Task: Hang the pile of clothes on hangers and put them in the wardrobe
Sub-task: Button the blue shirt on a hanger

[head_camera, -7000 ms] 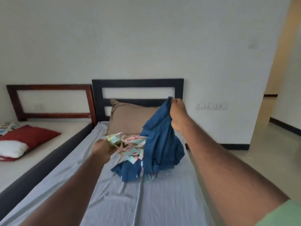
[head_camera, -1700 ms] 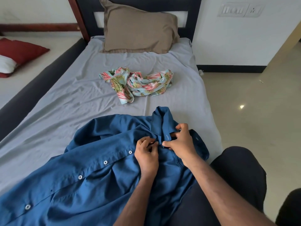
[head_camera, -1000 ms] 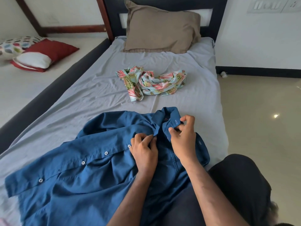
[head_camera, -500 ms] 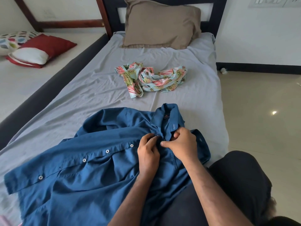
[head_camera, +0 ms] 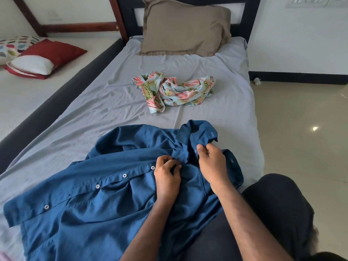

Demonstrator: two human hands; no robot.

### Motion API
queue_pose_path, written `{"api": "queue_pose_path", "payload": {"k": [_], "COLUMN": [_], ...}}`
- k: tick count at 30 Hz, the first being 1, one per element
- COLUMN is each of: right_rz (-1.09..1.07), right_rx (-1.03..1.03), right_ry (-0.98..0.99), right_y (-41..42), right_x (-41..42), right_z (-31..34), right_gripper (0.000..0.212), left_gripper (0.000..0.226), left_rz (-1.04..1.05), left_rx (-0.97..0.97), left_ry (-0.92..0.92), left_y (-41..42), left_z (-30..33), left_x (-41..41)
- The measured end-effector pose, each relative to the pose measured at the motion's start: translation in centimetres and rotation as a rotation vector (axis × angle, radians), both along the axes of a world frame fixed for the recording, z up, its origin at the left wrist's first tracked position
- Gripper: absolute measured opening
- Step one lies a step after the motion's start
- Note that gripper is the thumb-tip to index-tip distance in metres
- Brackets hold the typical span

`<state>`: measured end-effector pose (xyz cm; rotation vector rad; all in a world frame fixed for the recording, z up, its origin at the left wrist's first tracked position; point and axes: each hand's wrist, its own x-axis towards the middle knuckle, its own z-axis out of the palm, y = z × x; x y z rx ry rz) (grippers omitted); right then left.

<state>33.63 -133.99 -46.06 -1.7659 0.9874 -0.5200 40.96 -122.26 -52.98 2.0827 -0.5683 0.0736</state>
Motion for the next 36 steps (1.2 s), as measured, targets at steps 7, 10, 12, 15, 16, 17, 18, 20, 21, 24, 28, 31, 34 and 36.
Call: {"api": "queue_pose_path", "payload": {"k": [7,10,12,15,16,17,18,20,21,24,28,31,34,36], "right_rz": [0.047,0.142,0.196,0.221,0.203,0.189,0.183,0.163,0.144,0.072,-0.033,0.057,0.140,0.147], "right_rx": [0.333,0.503,0.595,0.592,0.542,0.468,0.373,0.127,0.018,-0.087,0.058,0.046,-0.012,-0.049], "right_ry": [-0.264,-0.355,-0.414,-0.396,-0.367,-0.338,-0.310,-0.239,-0.208,-0.217,-0.317,-0.335,-0.282,-0.237], "right_y": [-0.1,0.1,0.1,0.1,0.1,0.0,-0.1,-0.3,-0.4,-0.6,-0.6,-0.3,0.0,-0.1], "right_x": [-0.4,-0.7,-0.8,-0.9,-1.0,-1.0,-1.0,-0.9,-0.8,-0.7,-0.5,0.0,-0.2,-0.5], "right_z": [0.7,1.6,1.7,1.2,0.9,0.6,0.3,-0.2,-0.4,-0.5,-0.1,0.1,0.0,0.0], "right_gripper": [0.015,0.015,0.019,0.018,0.015,0.012,0.008,0.005,0.012,0.019,0.022,0.038,0.034,0.033], "left_gripper": [0.015,0.009,0.006,0.003,0.005,0.007,0.007,0.007,0.008,0.009,0.004,0.005,0.010,0.010], "left_rz": [0.325,0.379,0.353,0.217,0.190,0.157,0.116,0.029,0.027,0.341,0.484,0.185,0.099,0.093], "left_rx": [-0.189,-0.582,-0.650,-0.658,-0.639,-0.613,-0.578,-0.467,-0.418,-0.512,-0.695,-0.445,-0.359,-0.380], "left_ry": [0.266,0.478,0.517,0.599,0.611,0.612,0.602,0.527,0.454,0.267,0.169,0.217,0.374,0.411], "left_y": [-1.0,-1.7,-2.4,-3.0,-2.9,-2.7,-2.6,-2.7,-2.7,-2.5,-1.4,-1.9,-2.4,-2.6], "left_z": [6.7,8.5,8.9,8.1,7.7,7.4,7.5,8.1,8.7,11.4,13.8,11.4,8.0,7.2], "left_x": [0.6,0.3,-1.2,-3.4,-3.6,-3.5,-3.3,-2.0,-0.7,5.3,6.3,0.1,-3.3,-3.7]}}
